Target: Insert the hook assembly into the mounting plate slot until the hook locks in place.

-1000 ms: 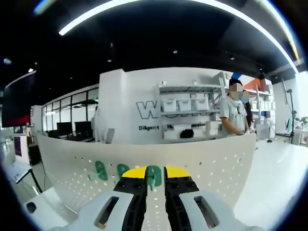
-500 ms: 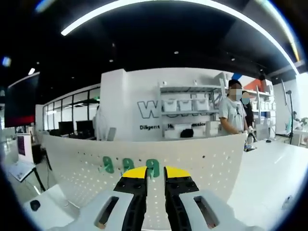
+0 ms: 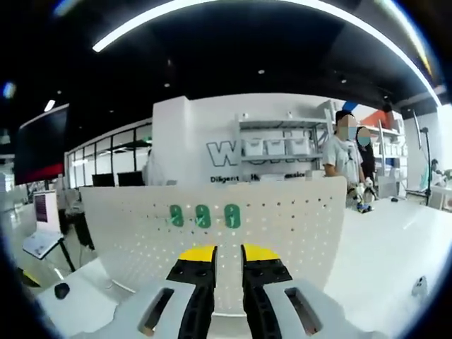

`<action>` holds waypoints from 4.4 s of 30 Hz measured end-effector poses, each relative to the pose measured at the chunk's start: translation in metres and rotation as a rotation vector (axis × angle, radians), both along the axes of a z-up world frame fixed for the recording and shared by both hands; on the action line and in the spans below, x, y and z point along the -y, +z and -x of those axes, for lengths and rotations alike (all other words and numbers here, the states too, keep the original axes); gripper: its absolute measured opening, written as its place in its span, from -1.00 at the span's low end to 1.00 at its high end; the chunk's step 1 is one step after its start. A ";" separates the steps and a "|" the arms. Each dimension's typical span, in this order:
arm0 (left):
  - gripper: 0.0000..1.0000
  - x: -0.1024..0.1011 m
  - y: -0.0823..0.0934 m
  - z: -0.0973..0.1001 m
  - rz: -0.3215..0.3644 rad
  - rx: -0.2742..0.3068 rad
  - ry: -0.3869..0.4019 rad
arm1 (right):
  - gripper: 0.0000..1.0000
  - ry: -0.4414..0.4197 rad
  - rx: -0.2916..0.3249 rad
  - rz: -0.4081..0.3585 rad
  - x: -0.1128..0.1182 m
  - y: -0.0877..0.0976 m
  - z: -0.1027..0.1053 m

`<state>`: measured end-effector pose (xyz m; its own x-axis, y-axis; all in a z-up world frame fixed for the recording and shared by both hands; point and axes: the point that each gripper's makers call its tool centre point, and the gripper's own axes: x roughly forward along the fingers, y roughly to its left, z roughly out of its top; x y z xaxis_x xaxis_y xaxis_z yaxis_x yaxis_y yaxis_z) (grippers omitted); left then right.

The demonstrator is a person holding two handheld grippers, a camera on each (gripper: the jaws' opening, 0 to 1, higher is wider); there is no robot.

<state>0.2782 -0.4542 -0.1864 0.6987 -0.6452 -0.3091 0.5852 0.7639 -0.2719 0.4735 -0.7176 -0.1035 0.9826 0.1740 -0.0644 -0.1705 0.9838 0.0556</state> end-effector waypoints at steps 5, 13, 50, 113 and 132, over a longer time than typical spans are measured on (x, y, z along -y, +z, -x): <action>0.84 0.001 -0.001 0.004 -0.005 -0.002 -0.007 | -0.74 0.046 -0.057 -0.037 -0.010 -0.026 0.024; 0.84 0.002 -0.007 0.009 -0.015 -0.015 -0.019 | -0.70 0.097 -0.147 -0.009 -0.021 -0.063 0.062; 0.78 -0.029 -0.051 -0.007 -0.078 -0.127 -0.044 | -0.56 0.381 -0.417 0.016 -0.117 -0.162 0.166; 0.76 -0.044 -0.078 -0.057 -0.072 -0.215 0.011 | -0.57 0.538 -0.651 0.055 -0.217 -0.289 0.034; 0.75 -0.046 -0.087 -0.062 -0.072 -0.235 0.010 | -0.55 0.421 -0.625 0.076 -0.167 -0.279 -0.007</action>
<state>0.3400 -0.4087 -0.2729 0.6083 -0.6096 -0.5083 0.5050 0.7913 -0.3446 0.4809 -0.5507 -0.3824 0.6107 0.4993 -0.6146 -0.4917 0.8475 0.1999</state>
